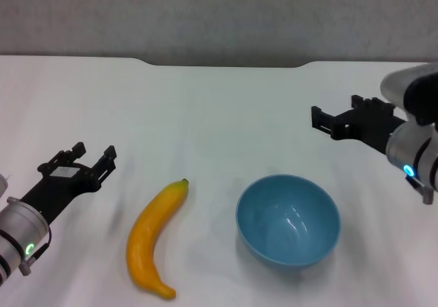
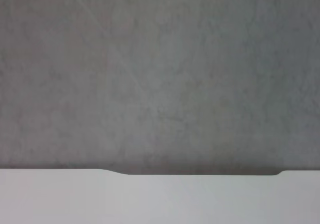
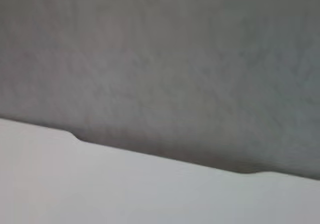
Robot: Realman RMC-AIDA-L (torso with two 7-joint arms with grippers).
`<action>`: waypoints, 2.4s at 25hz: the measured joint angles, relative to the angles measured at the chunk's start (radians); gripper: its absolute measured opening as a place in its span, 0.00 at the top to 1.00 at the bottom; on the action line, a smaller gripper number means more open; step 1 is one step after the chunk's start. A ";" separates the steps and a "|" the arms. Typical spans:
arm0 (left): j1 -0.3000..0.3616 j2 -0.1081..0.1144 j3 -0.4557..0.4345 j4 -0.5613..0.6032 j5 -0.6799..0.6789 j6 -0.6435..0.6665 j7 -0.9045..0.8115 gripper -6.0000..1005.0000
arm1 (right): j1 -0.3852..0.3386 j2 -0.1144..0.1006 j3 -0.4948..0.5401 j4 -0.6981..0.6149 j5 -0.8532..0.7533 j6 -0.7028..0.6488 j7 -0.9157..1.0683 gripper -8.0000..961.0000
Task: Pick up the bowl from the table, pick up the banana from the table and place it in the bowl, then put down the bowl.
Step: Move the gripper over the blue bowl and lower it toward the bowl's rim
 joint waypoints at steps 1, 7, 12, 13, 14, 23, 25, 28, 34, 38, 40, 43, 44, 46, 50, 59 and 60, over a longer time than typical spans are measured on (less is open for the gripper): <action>0.000 0.000 -0.003 0.000 0.000 0.000 -0.001 0.34 | 0.004 -0.001 0.009 -0.015 0.014 0.035 -0.016 0.15; -0.004 0.000 -0.006 0.000 0.000 0.000 0.000 0.34 | 0.029 0.001 0.166 -0.051 0.419 0.245 -0.393 0.15; -0.005 0.000 -0.006 0.001 0.000 0.001 -0.003 0.34 | 0.077 0.004 0.350 0.038 0.643 0.401 -0.615 0.15; -0.004 0.000 -0.006 0.001 0.000 0.001 -0.002 0.34 | 0.081 0.003 0.369 0.052 0.643 0.412 -0.617 0.15; -0.004 0.000 -0.006 0.001 0.000 0.001 -0.002 0.34 | 0.082 0.003 0.387 0.066 0.640 0.420 -0.617 0.15; -0.006 0.000 -0.006 0.002 -0.011 0.002 0.000 0.33 | 0.230 0.001 0.572 0.251 0.683 0.679 -0.691 0.15; -0.008 0.000 -0.006 0.002 -0.011 0.003 0.000 0.33 | 0.267 0.000 0.588 0.313 0.681 0.710 -0.707 0.15; -0.008 0.000 -0.006 0.002 -0.011 0.003 0.000 0.33 | 0.312 -0.001 0.601 0.390 0.678 0.733 -0.728 0.15; -0.011 0.000 -0.006 0.002 -0.011 0.003 0.000 0.33 | 0.345 0.000 0.598 0.469 0.676 0.738 -0.741 0.15; -0.012 0.000 -0.006 0.001 -0.011 0.003 0.000 0.33 | 0.360 0.003 0.583 0.510 0.675 0.747 -0.761 0.15; -0.014 0.000 -0.006 0.001 -0.011 0.003 -0.001 0.33 | 0.363 0.004 0.582 0.519 0.675 0.749 -0.763 0.15; -0.016 0.000 -0.006 -0.001 -0.011 0.012 -0.002 0.33 | 0.369 0.005 0.563 0.537 0.675 0.769 -0.764 0.15; -0.017 0.000 -0.006 -0.003 -0.011 0.016 -0.002 0.33 | 0.370 0.005 0.555 0.542 0.675 0.775 -0.764 0.15; -0.018 0.000 -0.006 -0.005 -0.011 0.023 -0.002 0.33 | 0.370 0.004 0.546 0.549 0.674 0.781 -0.764 0.15; -0.020 0.000 -0.006 -0.005 -0.011 0.026 -0.005 0.33 | 0.376 0.004 0.544 0.560 0.669 0.782 -0.763 0.15; -0.020 0.000 -0.006 -0.003 -0.011 0.026 -0.006 0.33 | 0.382 0.006 0.542 0.564 0.642 0.763 -0.768 0.20; -0.020 0.000 -0.006 -0.003 -0.011 0.026 -0.006 0.33 | 0.383 0.007 0.539 0.563 0.642 0.757 -0.773 0.21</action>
